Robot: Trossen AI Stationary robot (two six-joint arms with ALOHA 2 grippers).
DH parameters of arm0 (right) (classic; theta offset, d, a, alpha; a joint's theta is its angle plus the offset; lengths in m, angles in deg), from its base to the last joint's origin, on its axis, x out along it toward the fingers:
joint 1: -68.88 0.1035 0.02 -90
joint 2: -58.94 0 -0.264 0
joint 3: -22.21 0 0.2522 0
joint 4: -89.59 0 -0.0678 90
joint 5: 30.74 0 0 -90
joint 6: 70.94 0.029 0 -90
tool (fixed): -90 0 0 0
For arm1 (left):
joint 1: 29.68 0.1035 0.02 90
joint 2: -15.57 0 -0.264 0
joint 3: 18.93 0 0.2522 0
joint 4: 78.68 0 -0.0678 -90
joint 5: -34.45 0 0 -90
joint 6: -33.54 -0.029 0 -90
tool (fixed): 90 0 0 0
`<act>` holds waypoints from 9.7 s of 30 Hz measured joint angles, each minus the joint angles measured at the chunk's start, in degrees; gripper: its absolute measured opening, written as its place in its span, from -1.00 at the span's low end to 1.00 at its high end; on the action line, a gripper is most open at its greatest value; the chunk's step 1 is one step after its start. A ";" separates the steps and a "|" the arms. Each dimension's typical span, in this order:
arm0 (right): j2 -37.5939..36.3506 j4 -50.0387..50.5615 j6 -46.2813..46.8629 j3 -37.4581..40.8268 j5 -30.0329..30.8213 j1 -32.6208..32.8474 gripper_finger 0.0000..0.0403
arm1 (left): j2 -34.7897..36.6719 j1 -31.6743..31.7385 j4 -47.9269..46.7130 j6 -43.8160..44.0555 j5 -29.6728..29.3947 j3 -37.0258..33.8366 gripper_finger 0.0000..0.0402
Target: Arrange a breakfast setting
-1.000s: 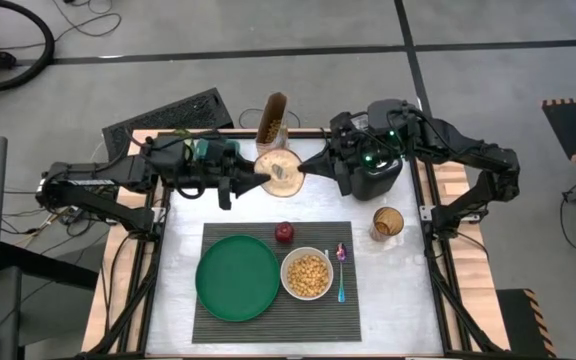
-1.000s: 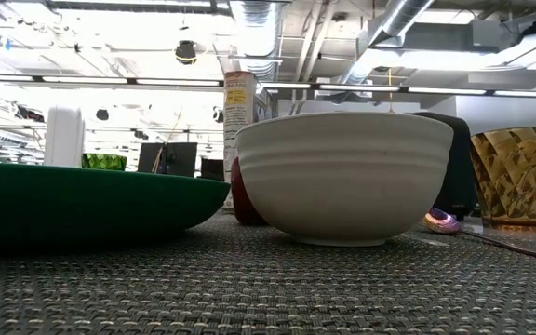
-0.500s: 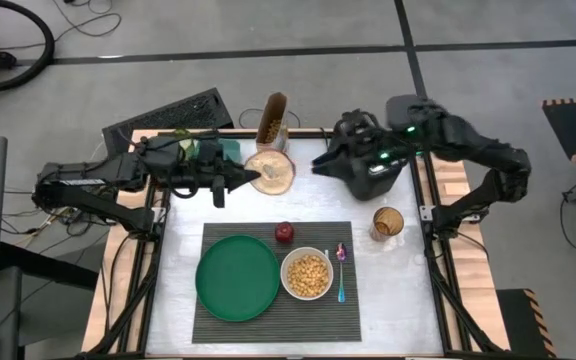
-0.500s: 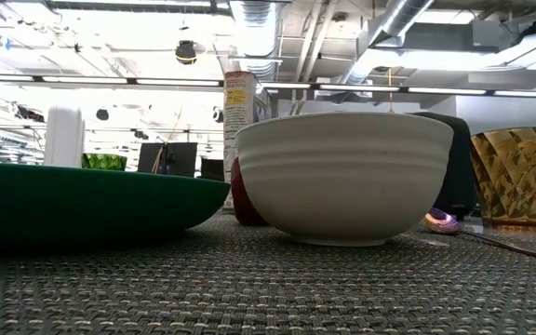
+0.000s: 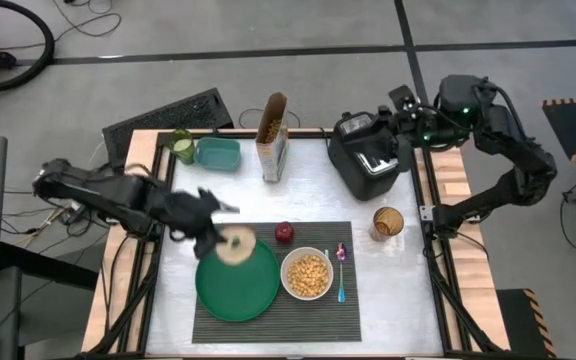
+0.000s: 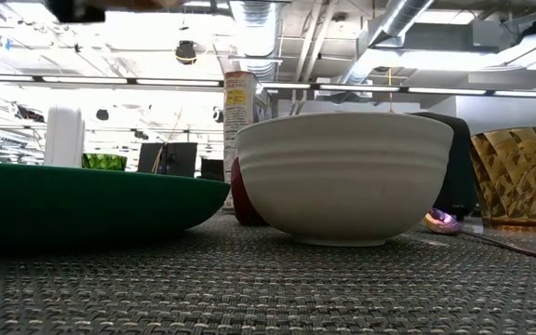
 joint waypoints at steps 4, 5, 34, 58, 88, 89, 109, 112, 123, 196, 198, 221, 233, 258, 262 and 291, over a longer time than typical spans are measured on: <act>-0.11 0.20 -0.34 0.00 0.09 -0.46 -0.02 | 0.02 -2.42 7.27 3.76 8.59 -10.90 -0.95; -0.10 0.26 -0.78 0.00 0.09 -0.69 -0.02 | 0.02 -2.49 9.75 3.93 10.26 -13.63 -0.95; 1.01 2.57 -1.68 0.00 0.15 -2.52 -0.03 | -2.82 1.90 53.73 16.87 22.40 -48.79 -0.96; 1.09 5.68 -2.58 0.04 0.15 -2.52 -0.03 | -6.01 1.88 54.27 17.31 19.63 -48.76 -0.25; 1.09 5.61 -3.21 0.04 0.13 -2.50 -0.03 | -5.95 2.50 50.10 28.94 23.71 -47.75 0.04; 1.09 5.63 -3.21 0.04 0.13 -2.50 -0.03 | -5.95 2.50 48.62 28.76 23.47 -46.77 0.04; 0.47 1.71 -13.52 0.04 0.06 -0.48 -0.03 | -5.30 2.50 12.10 12.59 20.71 -21.17 0.04; -1.02 -1.04 -15.53 0.04 -0.09 0.49 -0.03 | -3.90 2.51 12.21 7.59 20.01 -13.39 0.04; -11.74 1.52 -25.47 0.00 0.13 -1.25 -0.03 | 1.16 4.70 -5.91 -15.37 -1.23 19.75 0.04; -72.52 -61.26 -31.51 107.60 6.16 16.40 -0.03 | 60.23 4.71 26.67 -21.29 -9.77 -58.50 0.04; -72.52 -59.06 -31.51 107.62 6.16 16.37 -0.03 | 60.24 4.73 26.62 -21.95 -9.66 -59.24 0.04; -72.53 -46.19 -31.69 107.67 7.67 16.25 -0.03 | 60.17 4.73 28.78 -24.88 -17.83 -59.85 0.04; -72.52 -42.61 -31.47 107.69 7.74 16.25 -0.03 | 60.15 4.71 29.03 -24.94 -17.68 -59.91 0.04; -72.52 -42.77 -31.48 107.73 7.72 16.25 -0.03 | 60.15 4.72 29.03 -24.72 -17.49 -59.91 0.04; -72.52 -42.79 -31.48 107.73 7.72 16.25 -0.03 | 60.15 4.71 29.03 -25.03 -17.46 -59.91 0.04; -72.52 -42.81 -31.49 107.73 7.65 16.26 -0.03 | 60.15 4.72 29.03 -24.91 -17.44 -59.93 0.04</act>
